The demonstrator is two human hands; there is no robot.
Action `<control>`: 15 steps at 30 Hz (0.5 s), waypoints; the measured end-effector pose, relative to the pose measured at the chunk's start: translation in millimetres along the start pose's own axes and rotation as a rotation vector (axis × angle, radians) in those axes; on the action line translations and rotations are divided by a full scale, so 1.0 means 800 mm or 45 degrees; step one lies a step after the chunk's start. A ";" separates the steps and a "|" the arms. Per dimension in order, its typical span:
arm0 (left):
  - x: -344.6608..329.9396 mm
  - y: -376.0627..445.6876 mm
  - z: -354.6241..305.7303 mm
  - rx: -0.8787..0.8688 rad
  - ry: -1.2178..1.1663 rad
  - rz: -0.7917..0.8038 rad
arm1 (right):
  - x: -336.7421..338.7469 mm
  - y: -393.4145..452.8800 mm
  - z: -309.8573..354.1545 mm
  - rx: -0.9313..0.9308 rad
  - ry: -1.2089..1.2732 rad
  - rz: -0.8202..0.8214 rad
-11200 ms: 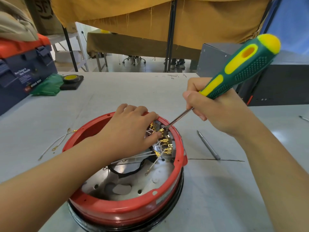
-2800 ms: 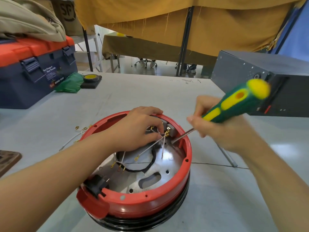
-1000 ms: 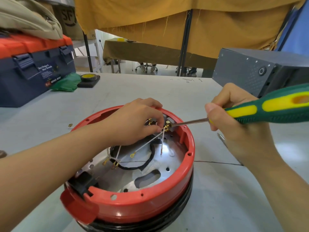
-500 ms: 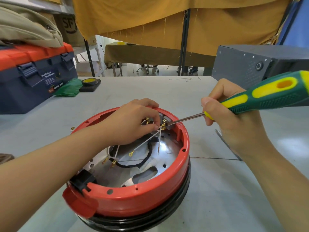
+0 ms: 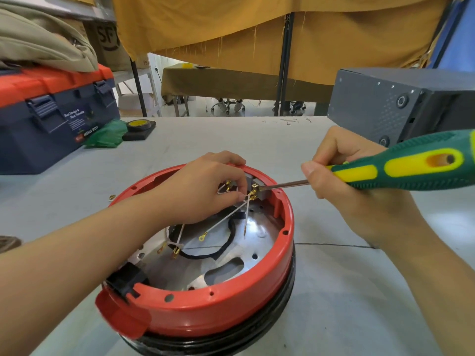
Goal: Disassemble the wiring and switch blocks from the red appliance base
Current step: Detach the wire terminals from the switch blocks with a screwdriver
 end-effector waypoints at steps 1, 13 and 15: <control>0.000 0.000 0.000 0.002 -0.002 0.001 | 0.000 0.001 -0.001 -0.013 0.024 -0.013; 0.000 0.000 -0.001 0.018 -0.001 0.008 | -0.002 0.004 -0.018 -0.176 0.175 -0.098; 0.000 0.000 -0.001 0.019 -0.004 0.009 | -0.004 0.004 -0.019 -0.189 0.184 -0.122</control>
Point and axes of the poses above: each hand's wrist, its own y-axis towards the middle knuckle, its own x-axis out of the back of the hand, z = x × y, the point moved 1 cm from there along y, towards the middle knuckle, and after that the axes turned 8 degrees about -y, right-handed, at the moved point
